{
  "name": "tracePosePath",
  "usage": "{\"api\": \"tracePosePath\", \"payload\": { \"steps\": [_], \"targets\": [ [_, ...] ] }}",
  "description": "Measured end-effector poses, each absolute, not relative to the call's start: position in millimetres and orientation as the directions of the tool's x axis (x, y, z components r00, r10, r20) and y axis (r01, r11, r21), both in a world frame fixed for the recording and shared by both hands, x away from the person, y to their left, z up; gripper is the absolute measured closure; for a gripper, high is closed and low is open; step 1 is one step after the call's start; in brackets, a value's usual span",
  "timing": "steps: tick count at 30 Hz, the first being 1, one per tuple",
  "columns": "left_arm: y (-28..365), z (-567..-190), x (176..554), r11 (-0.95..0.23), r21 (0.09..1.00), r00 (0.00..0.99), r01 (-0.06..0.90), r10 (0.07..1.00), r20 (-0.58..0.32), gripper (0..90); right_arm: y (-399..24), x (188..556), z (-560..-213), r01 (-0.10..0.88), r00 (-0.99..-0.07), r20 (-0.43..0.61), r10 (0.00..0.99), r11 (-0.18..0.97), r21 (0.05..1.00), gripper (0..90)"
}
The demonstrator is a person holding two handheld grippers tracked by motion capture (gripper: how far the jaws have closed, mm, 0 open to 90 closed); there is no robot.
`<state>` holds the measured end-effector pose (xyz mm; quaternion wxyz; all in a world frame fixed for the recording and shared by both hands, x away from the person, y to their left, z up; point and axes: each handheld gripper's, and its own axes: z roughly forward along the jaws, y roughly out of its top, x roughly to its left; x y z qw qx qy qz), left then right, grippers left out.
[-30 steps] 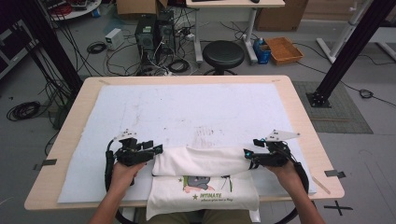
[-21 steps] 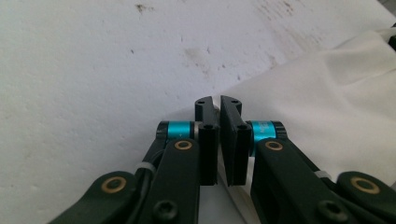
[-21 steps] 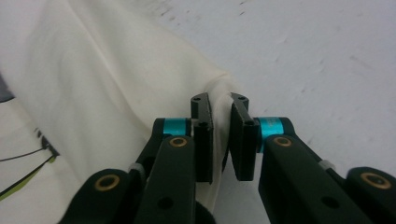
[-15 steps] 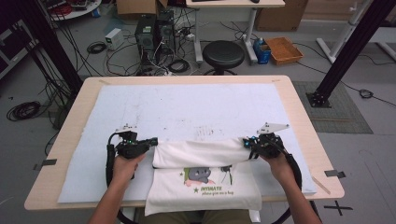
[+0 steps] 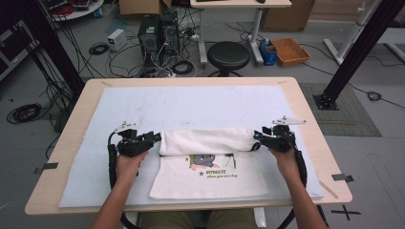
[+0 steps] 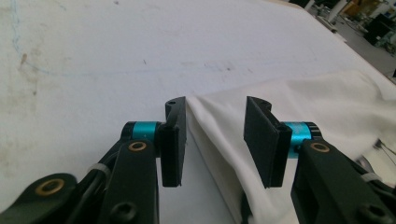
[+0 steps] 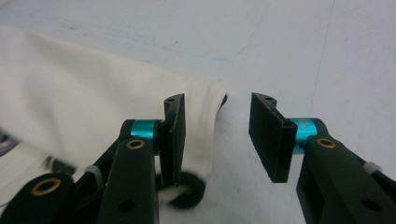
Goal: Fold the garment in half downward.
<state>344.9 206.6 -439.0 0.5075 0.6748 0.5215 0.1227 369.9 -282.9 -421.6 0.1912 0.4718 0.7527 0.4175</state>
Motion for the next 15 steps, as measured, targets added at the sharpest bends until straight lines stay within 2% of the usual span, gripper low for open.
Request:
{"api": "tracePosePath", "payload": {
  "steps": [4,7,8,12,15],
  "targets": [
    [204,-446,333,0.02,0.804,0.468,0.594,0.804,-0.366,59.0,-283,356,-430,0.588,-0.524,0.117,0.844,0.259,0.766,67.0],
    [201,-445,328,-0.001,0.808,0.478,0.59,0.806,-0.348,59.0,-277,355,-438,0.598,-0.553,0.08,0.83,0.329,0.731,83.9],
    [202,-445,327,0.003,0.81,0.477,0.587,0.807,-0.349,59.0,-275,354,-440,0.595,-0.563,0.045,0.825,0.368,0.714,85.3],
    [203,-445,324,-0.007,0.816,0.475,0.578,0.816,-0.329,59.0,-278,348,-435,0.603,-0.564,0.033,0.825,0.385,0.699,85.7],
    [202,-446,325,-0.001,0.822,0.469,0.569,0.822,-0.323,58.1,-285,346,-426,0.584,-0.515,0.062,0.855,0.297,0.756,69.4]
  ]
}}
